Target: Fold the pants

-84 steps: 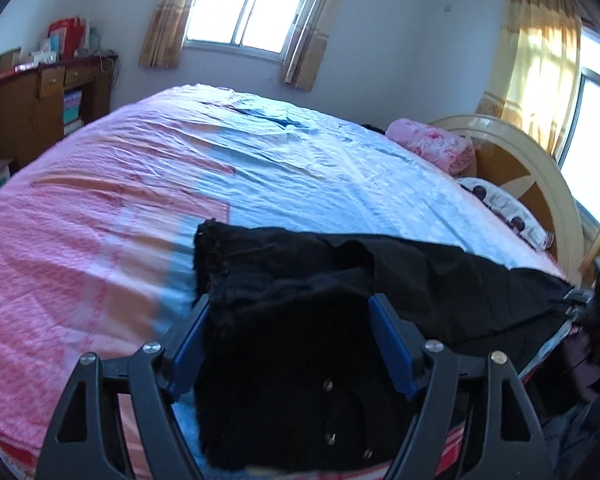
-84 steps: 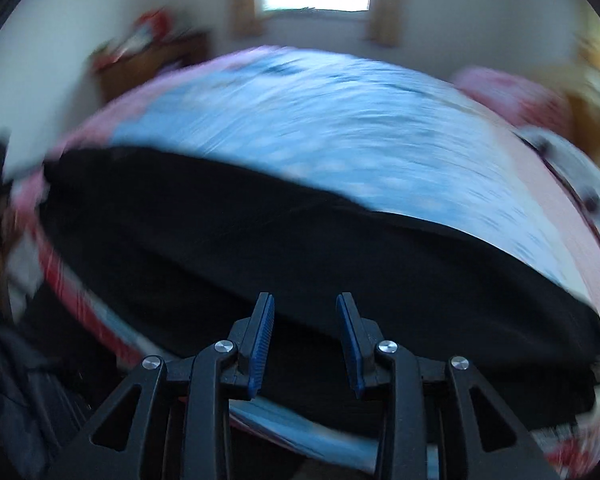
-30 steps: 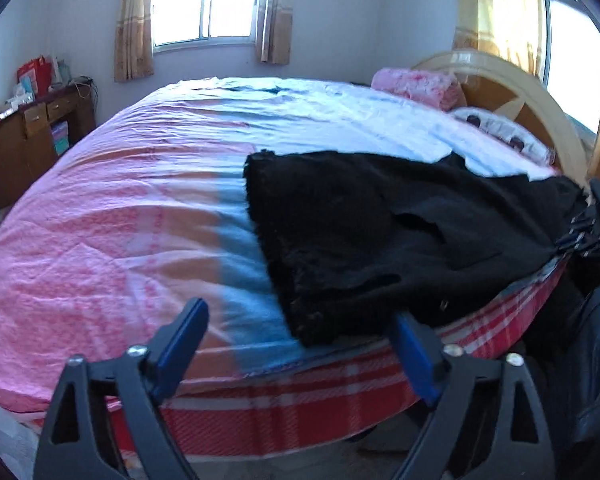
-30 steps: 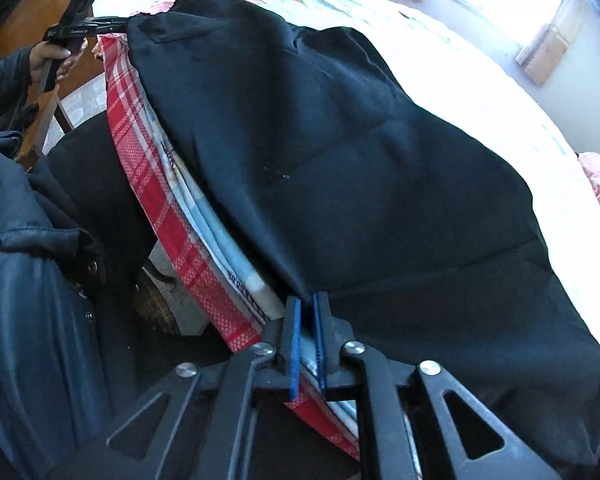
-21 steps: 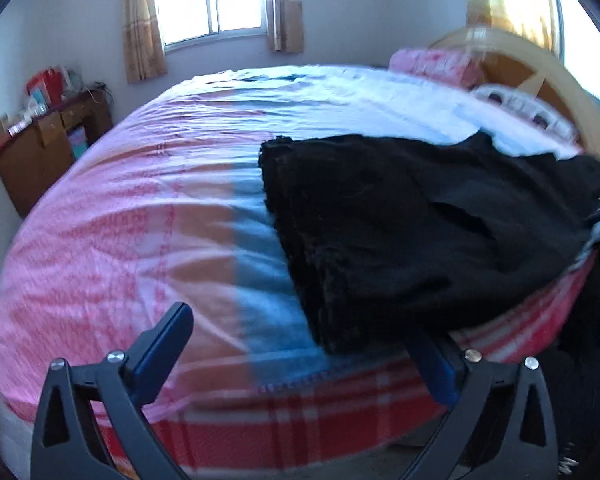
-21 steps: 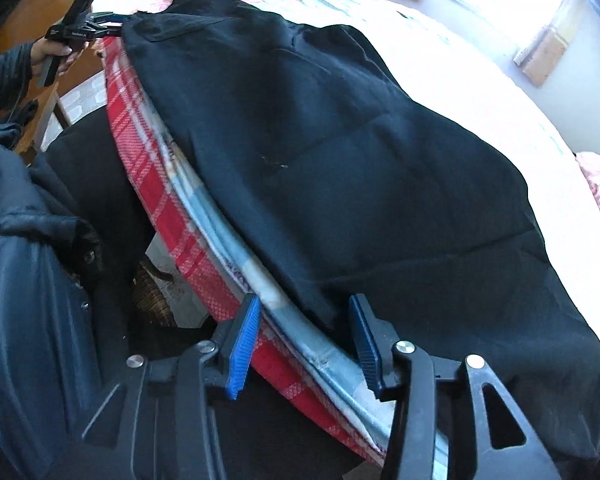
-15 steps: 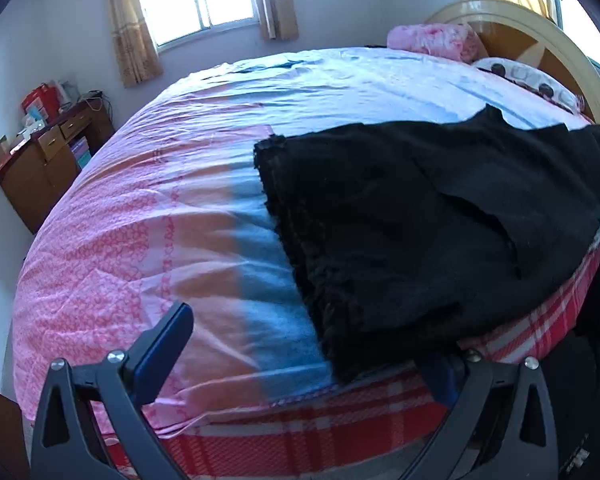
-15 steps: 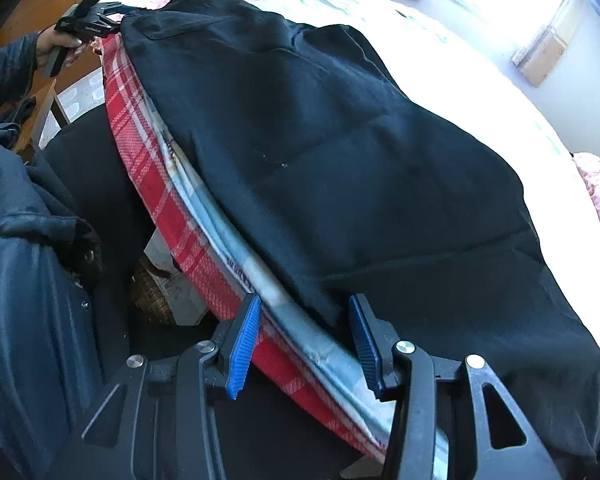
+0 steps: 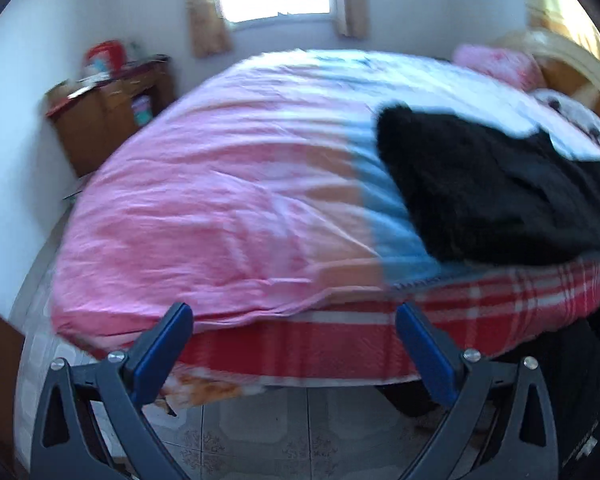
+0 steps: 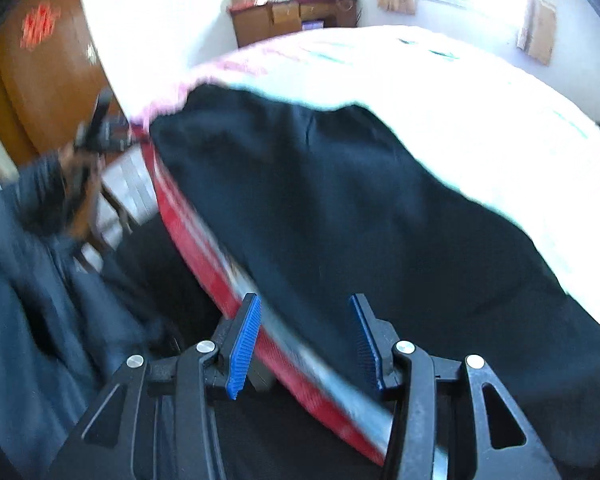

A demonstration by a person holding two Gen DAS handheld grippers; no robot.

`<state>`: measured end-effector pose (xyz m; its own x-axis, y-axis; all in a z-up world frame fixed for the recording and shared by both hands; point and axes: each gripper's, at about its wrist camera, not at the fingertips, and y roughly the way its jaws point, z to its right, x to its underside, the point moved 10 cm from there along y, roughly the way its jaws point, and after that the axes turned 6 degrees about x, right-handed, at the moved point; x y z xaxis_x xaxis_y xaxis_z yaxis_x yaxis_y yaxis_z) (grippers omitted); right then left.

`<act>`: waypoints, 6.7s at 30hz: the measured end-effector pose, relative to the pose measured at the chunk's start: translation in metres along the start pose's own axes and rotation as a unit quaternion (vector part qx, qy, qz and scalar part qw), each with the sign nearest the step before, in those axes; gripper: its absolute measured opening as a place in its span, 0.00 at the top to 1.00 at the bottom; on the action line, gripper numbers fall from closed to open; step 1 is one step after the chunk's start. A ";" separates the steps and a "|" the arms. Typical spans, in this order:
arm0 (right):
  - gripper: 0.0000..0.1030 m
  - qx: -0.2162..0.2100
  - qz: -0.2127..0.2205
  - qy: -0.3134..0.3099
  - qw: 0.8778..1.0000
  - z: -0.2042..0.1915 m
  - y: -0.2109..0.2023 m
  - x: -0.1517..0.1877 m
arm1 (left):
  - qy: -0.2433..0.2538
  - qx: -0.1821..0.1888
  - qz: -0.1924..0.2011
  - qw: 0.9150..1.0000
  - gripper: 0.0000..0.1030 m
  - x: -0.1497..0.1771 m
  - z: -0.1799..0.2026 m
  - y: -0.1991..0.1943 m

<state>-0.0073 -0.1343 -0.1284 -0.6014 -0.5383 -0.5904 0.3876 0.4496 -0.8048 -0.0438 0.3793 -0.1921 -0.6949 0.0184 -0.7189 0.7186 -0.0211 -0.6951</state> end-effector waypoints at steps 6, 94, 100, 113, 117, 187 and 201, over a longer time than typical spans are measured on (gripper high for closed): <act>0.54 -0.060 0.038 0.126 0.989 0.030 0.033 -0.094 | -0.013 0.007 0.077 0.997 0.00 -0.043 0.022 -0.035; 0.94 0.309 0.212 0.545 0.750 0.312 -0.277 0.221 | 0.191 0.322 -0.034 0.926 0.00 -0.087 0.510 0.076; 0.93 0.282 0.173 0.596 0.732 0.310 -0.243 0.277 | 0.206 0.318 -0.030 0.925 0.00 -0.084 0.510 0.076; 0.70 0.393 0.159 0.502 0.754 0.286 -0.272 0.223 | 0.185 0.285 -0.001 0.941 0.00 -0.108 0.488 0.060; 0.65 0.305 0.158 0.433 0.833 0.270 -0.213 0.157 | 0.179 0.278 -0.003 0.944 0.00 -0.107 0.479 0.067; 0.55 0.019 0.028 0.344 0.938 0.167 0.049 -0.085 | 0.064 0.210 0.020 0.975 0.00 -0.116 0.374 0.059; 0.55 0.272 0.124 0.474 0.828 0.284 -0.201 0.148 | 0.145 0.245 -0.028 0.958 0.00 -0.088 0.461 0.066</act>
<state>0.0244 -0.5070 -0.0720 -0.6349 0.4397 -0.6353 0.6835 -0.0637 -0.7272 0.0520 -0.0844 -0.1744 -0.6444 0.3084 -0.6998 0.5318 -0.4769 -0.6998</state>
